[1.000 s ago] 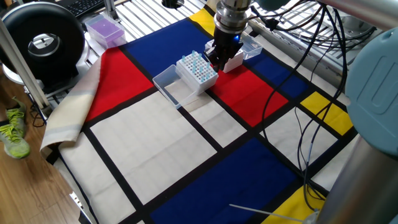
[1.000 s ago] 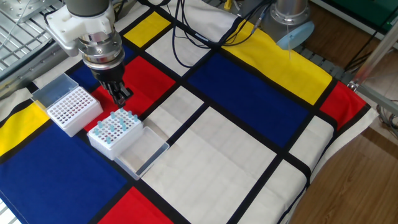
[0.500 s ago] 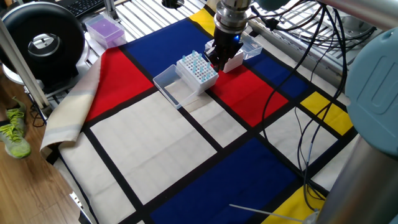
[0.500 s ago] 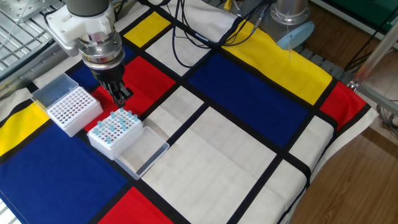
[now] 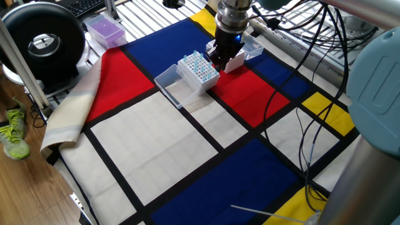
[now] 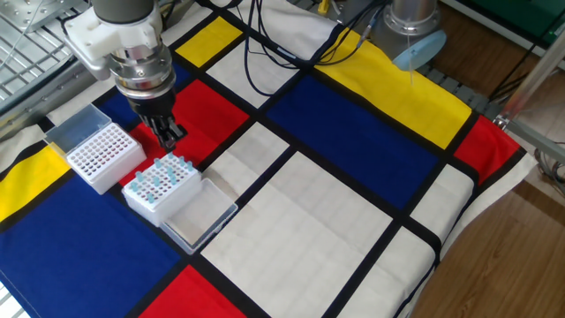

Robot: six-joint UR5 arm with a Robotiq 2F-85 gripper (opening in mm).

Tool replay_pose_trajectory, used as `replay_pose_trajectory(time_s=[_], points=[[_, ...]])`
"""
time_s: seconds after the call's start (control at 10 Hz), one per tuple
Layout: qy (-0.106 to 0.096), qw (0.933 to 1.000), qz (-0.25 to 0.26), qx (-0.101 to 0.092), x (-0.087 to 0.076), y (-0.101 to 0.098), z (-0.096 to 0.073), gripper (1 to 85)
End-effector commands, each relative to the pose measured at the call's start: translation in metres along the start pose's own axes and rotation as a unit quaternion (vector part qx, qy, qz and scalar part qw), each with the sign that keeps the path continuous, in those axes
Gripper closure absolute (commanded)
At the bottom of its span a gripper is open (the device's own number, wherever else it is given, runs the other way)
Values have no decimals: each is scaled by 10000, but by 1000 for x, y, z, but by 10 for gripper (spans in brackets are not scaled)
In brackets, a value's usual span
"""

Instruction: Transfer all medium pipette tips from one holder to another

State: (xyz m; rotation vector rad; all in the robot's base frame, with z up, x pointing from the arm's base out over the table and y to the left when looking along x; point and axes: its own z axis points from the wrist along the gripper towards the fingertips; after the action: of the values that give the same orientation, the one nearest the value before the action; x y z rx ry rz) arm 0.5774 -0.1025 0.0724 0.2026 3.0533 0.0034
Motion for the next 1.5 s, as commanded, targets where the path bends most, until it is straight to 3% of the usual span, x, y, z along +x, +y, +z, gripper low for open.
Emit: replay_pose_trajectory(time_s=[0.0, 0.7, 1.0, 1.1, 1.2, 1.4], points=[[-18, 10000, 89, -8, -6, 2, -6, 657], [-65, 9999, 122, 47, -11, 1, -11, 650], [15, 9993, 285, 253, -13, 16, -18, 640], [43, 9995, 179, 249, -12, 16, -18, 610], [100, 9996, 42, 263, -9, 16, -18, 523], [124, 9995, -26, 273, -9, 16, -18, 463]])
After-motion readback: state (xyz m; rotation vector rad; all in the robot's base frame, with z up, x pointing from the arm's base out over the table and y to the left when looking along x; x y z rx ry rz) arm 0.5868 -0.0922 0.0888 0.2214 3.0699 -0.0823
